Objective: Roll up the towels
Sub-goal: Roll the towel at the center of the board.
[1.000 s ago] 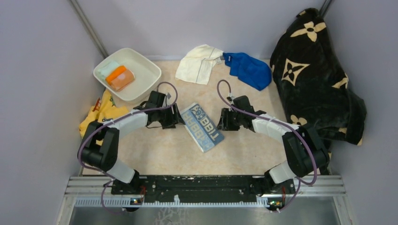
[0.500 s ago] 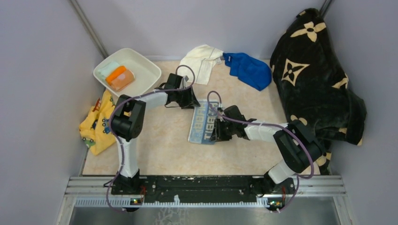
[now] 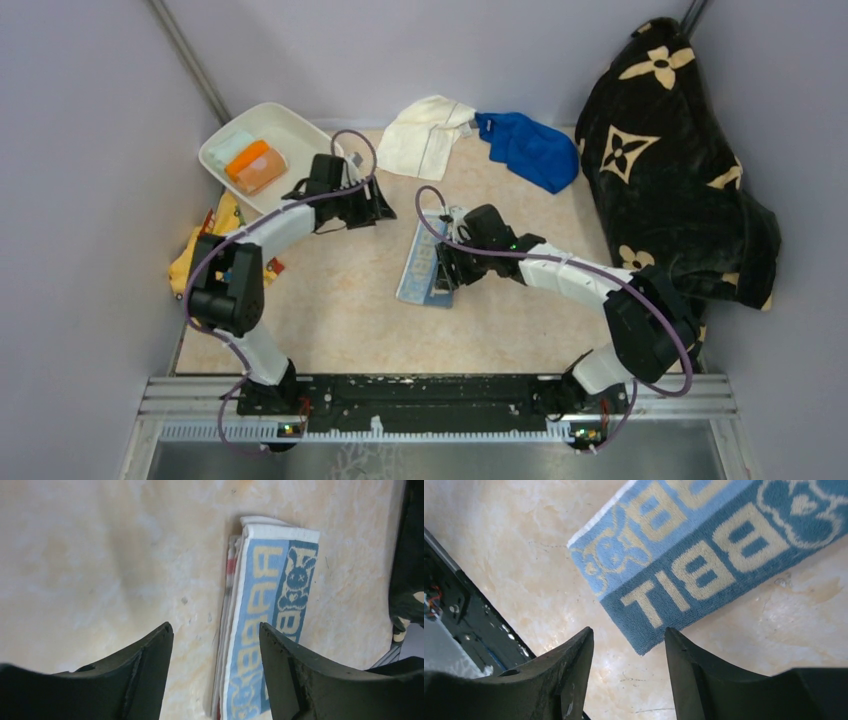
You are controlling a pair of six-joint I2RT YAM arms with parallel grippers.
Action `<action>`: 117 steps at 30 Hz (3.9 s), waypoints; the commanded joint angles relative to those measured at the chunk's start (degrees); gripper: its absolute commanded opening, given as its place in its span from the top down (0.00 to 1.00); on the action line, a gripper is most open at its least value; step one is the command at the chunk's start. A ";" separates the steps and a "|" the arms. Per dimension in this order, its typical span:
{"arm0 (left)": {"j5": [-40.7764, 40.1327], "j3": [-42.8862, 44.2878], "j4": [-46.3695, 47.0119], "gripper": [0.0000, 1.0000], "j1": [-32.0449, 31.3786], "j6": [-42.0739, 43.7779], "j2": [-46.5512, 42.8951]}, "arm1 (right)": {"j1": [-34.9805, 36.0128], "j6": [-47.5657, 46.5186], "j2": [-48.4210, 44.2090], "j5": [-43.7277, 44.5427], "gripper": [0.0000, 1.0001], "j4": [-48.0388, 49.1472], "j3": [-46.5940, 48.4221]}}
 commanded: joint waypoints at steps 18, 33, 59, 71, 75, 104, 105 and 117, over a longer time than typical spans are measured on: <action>-1.39 -31.72 -11.14 0.20 8.48 -8.64 -38.58 | 18.96 -23.35 9.55 23.11 0.53 -5.78 3.30; -0.55 -37.85 -9.63 0.20 8.66 -13.49 -39.11 | 22.03 -12.08 18.36 19.74 0.57 -7.27 19.50; 4.59 -38.74 0.76 0.22 6.97 -17.90 -31.27 | 22.08 -14.96 23.55 22.59 0.66 -1.85 14.91; 3.39 -36.08 5.18 0.23 3.30 -25.15 -25.55 | 16.34 -7.57 20.64 6.51 1.00 5.07 12.04; 2.12 -34.64 5.27 0.24 2.42 -26.61 -24.13 | 15.25 -6.82 20.29 3.94 1.00 6.11 11.73; -12.07 -24.48 -3.15 0.57 -0.66 -21.44 -16.09 | 11.51 -1.87 18.53 -5.56 1.00 10.91 8.87; -12.22 -24.51 -3.62 0.51 -0.61 -21.02 -16.95 | 10.84 -0.98 18.64 -7.77 1.00 11.26 8.98; -5.24 -32.18 -3.01 0.30 1.88 -17.06 -30.18 | 1.22 11.50 23.18 -28.46 1.00 19.50 9.84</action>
